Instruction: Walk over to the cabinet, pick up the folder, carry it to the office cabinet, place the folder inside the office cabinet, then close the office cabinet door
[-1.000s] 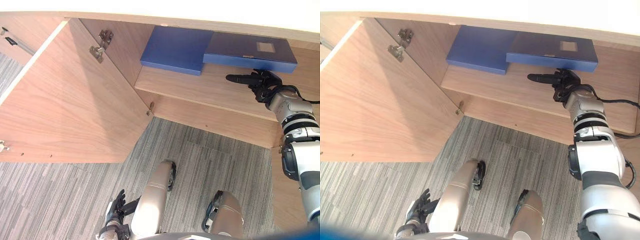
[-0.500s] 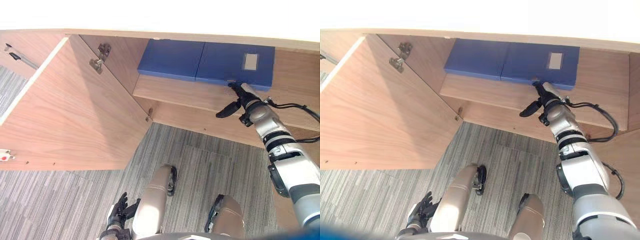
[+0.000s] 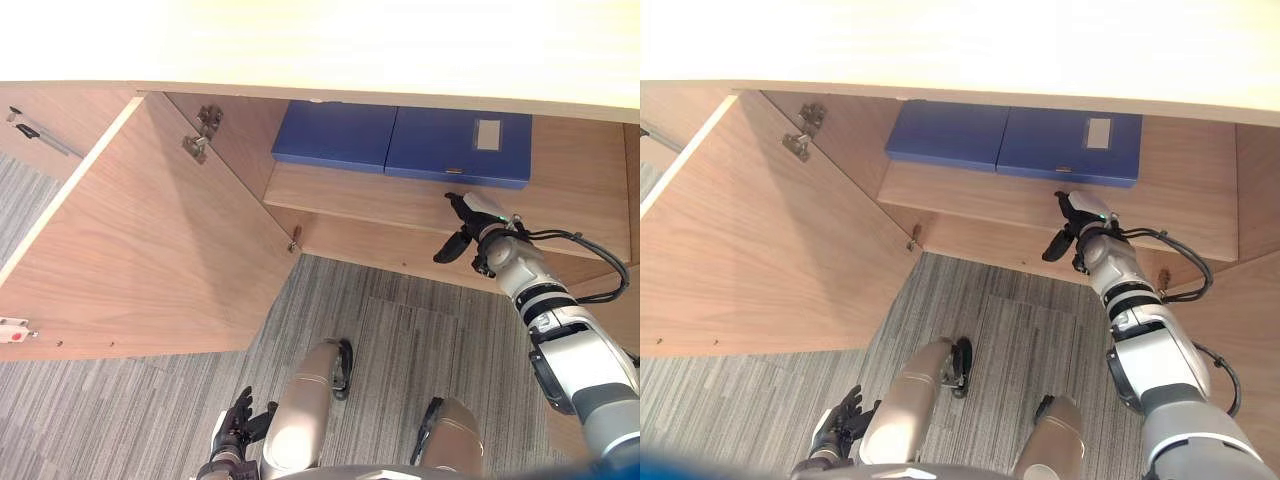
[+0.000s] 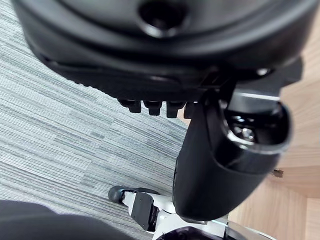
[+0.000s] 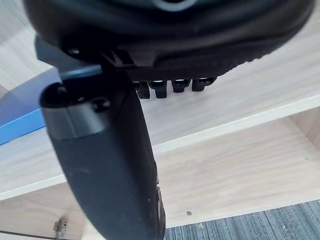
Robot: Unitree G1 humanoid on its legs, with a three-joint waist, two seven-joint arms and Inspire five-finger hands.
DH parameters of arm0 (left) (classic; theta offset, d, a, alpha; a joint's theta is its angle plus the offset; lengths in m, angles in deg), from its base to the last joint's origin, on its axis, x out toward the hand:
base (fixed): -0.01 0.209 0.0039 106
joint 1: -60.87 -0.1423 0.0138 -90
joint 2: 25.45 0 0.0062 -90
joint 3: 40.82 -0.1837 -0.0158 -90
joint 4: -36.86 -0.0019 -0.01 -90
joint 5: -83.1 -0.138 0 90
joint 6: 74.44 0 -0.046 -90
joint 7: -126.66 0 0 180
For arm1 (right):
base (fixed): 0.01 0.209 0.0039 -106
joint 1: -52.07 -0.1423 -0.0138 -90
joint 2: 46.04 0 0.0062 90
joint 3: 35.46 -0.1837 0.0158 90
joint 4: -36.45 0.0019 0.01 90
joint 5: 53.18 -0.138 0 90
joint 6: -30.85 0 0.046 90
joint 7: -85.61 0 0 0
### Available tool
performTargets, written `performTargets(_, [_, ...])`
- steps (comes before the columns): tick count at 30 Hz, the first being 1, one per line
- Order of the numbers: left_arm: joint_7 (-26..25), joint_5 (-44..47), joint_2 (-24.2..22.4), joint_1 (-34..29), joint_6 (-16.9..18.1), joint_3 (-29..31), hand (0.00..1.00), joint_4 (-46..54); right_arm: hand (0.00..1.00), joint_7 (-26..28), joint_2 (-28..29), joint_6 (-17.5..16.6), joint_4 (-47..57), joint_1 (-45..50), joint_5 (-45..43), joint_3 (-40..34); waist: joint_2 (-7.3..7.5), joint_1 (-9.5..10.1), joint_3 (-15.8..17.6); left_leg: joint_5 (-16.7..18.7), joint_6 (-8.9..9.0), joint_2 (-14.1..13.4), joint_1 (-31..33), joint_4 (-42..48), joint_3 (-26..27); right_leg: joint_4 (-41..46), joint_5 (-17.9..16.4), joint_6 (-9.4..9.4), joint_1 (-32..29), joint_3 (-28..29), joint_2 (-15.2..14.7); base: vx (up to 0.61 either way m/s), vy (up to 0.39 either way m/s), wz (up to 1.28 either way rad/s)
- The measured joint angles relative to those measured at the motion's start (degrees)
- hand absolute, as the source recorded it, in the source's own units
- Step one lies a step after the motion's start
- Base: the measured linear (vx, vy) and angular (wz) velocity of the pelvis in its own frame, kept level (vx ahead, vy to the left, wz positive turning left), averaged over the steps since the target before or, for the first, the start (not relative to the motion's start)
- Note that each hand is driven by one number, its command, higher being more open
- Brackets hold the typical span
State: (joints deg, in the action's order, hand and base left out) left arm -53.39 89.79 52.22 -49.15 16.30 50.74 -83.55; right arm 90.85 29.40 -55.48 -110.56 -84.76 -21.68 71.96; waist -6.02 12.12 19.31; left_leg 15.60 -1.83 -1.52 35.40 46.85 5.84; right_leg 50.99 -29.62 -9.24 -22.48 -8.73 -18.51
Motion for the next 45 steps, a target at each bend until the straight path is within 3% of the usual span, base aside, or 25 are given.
performTargets(7, [0.0, -0.7, 0.3, -1.6, -0.2, -0.3, 1.00, 0.0, 1.00, 0.8, 3.9, 1.0, 0.0, 2.2, 0.0, 4.7, 1.61, -1.14, -0.8, -3.2, 0.51, -0.3, -5.3, -8.0, 1.2, -8.8, 4.7, 0.08, 4.6, -1.1, 1.1, 0.02, 0.012, -0.10])
performTargets(11, [-0.7, -2.6, 0.8, -2.8, -0.9, 1.0, 1.00, -1.0, 1.00, 2.2, 9.9, 1.1, 0.0, 7.7, 0.0, 5.1, 4.12, -1.50, -2.9, -9.1, 2.39, -1.2, -12.5, -20.7, 1.1, -23.4, 11.9, 1.16, 12.4, -4.1, 4.4, 0.05, -0.059, -0.06])
performTargets(16, [-0.8, -3.3, 0.7, -3.1, -0.8, 2.1, 1.00, -3.9, 1.00, 3.1, 13.1, 0.7, -0.1, 12.1, 0.0, 2.4, 4.63, -2.19, -5.5, -14.4, 5.02, -1.8, -16.4, -29.7, -0.7, -37.1, 19.1, 1.83, 18.9, -6.6, 7.8, 0.03, -0.073, 0.09])
performTargets(19, [-1.1, -5.5, 0.4, -2.5, 0.1, 3.9, 1.00, -5.2, 1.00, 2.2, 15.1, 0.6, -0.2, 13.6, -0.1, -0.6, 4.53, -2.25, -5.6, -14.3, 5.20, -2.9, -16.6, -26.7, -6.3, -42.1, 22.8, 2.79, 21.7, -5.2, 11.1, -0.10, -0.066, -0.26])
performTargets(20, [-1.5, -6.4, 0.2, -1.9, 0.4, 4.7, 1.00, -6.1, 1.00, 1.1, 15.7, 0.1, -0.2, 14.2, -0.1, -0.6, 4.52, -2.10, -5.6, -13.5, 6.36, -2.7, -16.6, -24.5, -11.5, -43.3, 23.9, 3.16, 22.5, -3.9, 12.5, -0.12, -0.060, -0.58])
performTargets(21, [-2.3, -7.4, 0.1, -1.0, 0.7, 5.3, 1.00, -7.5, 1.00, 0.2, 16.6, -0.5, -0.3, 15.0, -0.2, -2.0, 4.37, -2.08, -5.9, -11.4, 8.78, -2.6, -16.6, -21.8, -17.4, -44.1, 24.5, 3.53, 22.8, -2.2, 13.5, -0.12, -0.033, -0.69])
performTargets(23, [-3.9, -8.4, -0.9, 0.9, 0.7, 6.3, 1.00, -10.6, 1.00, -2.1, 18.3, -1.5, 0.0, 17.7, -4.6, -6.4, 3.47, -2.23, -6.9, -7.5, 9.43, -3.1, -16.9, -18.9, -24.2, -44.7, 25.5, 3.65, 22.3, 0.4, 15.5, -0.11, 0.044, -0.76])
performTargets(25, [-5.2, -8.6, -1.0, 1.9, 0.6, 6.5, 1.00, -13.2, 1.00, -4.0, 20.7, -1.8, 0.0, 21.9, -11.3, -11.7, 4.03, -2.94, -8.5, -4.8, 9.25, -3.7, -17.7, -19.5, -25.3, -45.1, 26.4, 3.44, 21.0, 3.4, 16.4, -0.13, 0.139, -0.81])
performTargets(27, [-6.1, -9.1, 0.7, 3.4, 0.6, 6.6, 1.00, -15.8, 1.00, -5.7, 24.0, -2.0, 0.2, 27.8, -18.4, -16.7, 6.47, -3.87, -10.2, -4.6, 9.49, -3.8, -19.4, -21.7, -21.5, -45.9, 27.2, 3.31, 19.7, 8.4, 15.9, -0.12, 0.158, -1.08])
performTargets(28, [-7.0, -10.1, 1.4, 3.6, 0.7, 6.6, 1.00, -17.1, 1.00, -6.5, 25.7, -2.1, 1.1, 31.5, -21.7, -19.9, 7.00, -4.92, -11.0, -4.5, 9.37, -3.9, -20.5, -22.5, -19.5, -46.1, 27.5, 3.39, 19.2, 11.9, 15.9, -0.06, 0.118, -1.03])
performTargets(31, [-7.4, -13.4, 2.4, 4.9, 0.7, 6.4, 1.00, -21.0, 1.00, -9.5, 28.2, -2.4, 3.5, 40.5, -29.1, -23.8, 6.52, -7.67, -11.8, -4.4, 9.17, -4.2, -22.6, -23.6, -14.7, -46.3, 28.1, 4.33, 17.6, 18.6, 16.0, -0.04, 0.121, -1.02])
performTargets(34, [-8.1, -14.0, 2.4, 6.8, 0.7, 6.3, 1.00, -22.0, 1.00, -10.7, 28.6, -2.3, 3.7, 45.8, -31.3, -25.4, 6.47, -8.25, -11.7, -4.3, 8.84, -4.7, -24.2, -24.6, -10.6, -46.0, 29.4, 5.78, 16.1, 23.1, 16.4, -0.01, 0.100, -0.98])
performTargets(37, [-9.1, -13.3, 2.1, 10.1, 0.8, 6.7, 1.00, -23.0, 1.00, -12.3, 30.3, -1.9, 5.5, 50.2, -31.9, -27.7, 6.59, -9.95, -11.2, -3.3, 7.66, -5.7, -26.7, -24.1, -5.6, -44.9, 31.4, 5.02, 15.3, 27.0, 17.0, 0.00, 0.092, -1.02])
performTargets(38, [-9.1, -12.9, 1.6, 11.6, 1.4, 7.1, 1.00, -23.1, 1.00, -13.0, 31.3, -1.9, 9.2, 52.1, -32.5, -29.0, 6.00, -10.17, -10.5, -2.0, 6.68, -7.3, -27.9, -22.6, -1.7, -42.3, 32.6, 4.87, 13.9, 28.4, 18.7, -0.01, 0.075, -1.32])
performTargets(39, [-9.1, -12.9, 1.5, 12.2, 1.6, 7.4, 1.00, -23.1, 1.00, -13.1, 31.6, -1.9, 10.0, 52.0, -33.2, -29.3, 5.94, -9.70, -10.4, -2.4, 6.27, -8.1, -28.5, -22.5, 0.5, -40.7, 33.3, 4.61, 12.5, 26.8, 19.0, -0.01, 0.062, -1.60])
performTargets(40, [-9.0, -12.9, 1.4, 12.5, 1.8, 7.5, 1.00, -23.1, 1.00, -13.3, 32.2, -2.0, 10.8, 51.8, -34.0, -29.7, 5.97, -9.30, -10.4, -2.6, 5.65, -9.1, -29.1, -22.5, 2.6, -39.4, 33.7, 5.57, 11.1, 23.9, 19.1, -0.02, -0.037, -1.41])
performTargets(41, [-8.5, -13.0, 1.4, 13.0, 2.1, 7.9, 1.00, -23.3, 1.00, -14.0, 32.9, -2.2, 12.2, 51.3, -34.4, -29.9, 5.51, -9.95, -9.8, -2.9, 5.02, -10.3, -30.1, -22.3, 6.0, -37.4, 32.0, 8.16, 9.9, 16.8, 17.5, -0.04, -0.044, -1.46])
performTargets(42, [-9.0, -13.0, 1.1, 13.7, 2.4, 7.9, 1.00, -23.4, 1.00, -14.7, 33.0, -2.7, 12.9, 51.4, -35.1, -29.9, 5.36, -10.27, -9.1, -2.9, 5.02, -10.8, -31.6, -22.5, 8.8, -28.8, 28.2, 10.04, 7.3, 8.8, 13.5, -0.05, -0.062, -1.16])
performTargets(44, [-9.8, -12.8, 0.7, 14.3, 2.4, 8.2, 1.00, -23.8, 1.00, -15.3, 33.0, -2.6, 13.5, 52.3, -36.6, -30.8, 4.93, -10.30, -9.1, -3.0, 5.33, -11.6, -33.5, -22.8, 10.9, -20.2, 24.7, 10.98, 7.0, 4.2, 9.5, -0.01, -0.081, -0.69])
performTargets(45, [-10.2, -12.7, 0.4, 14.2, 2.5, 8.4, 1.00, -23.9, 1.00, -15.6, 33.2, -2.7, 13.5, 52.8, -37.2, -31.8, 5.07, -10.21, -9.7, -2.9, 6.79, -12.6, -35.0, -23.3, 12.1, -17.6, 22.3, 9.49, 8.8, 2.7, 7.5, 0.05, -0.206, -0.74])
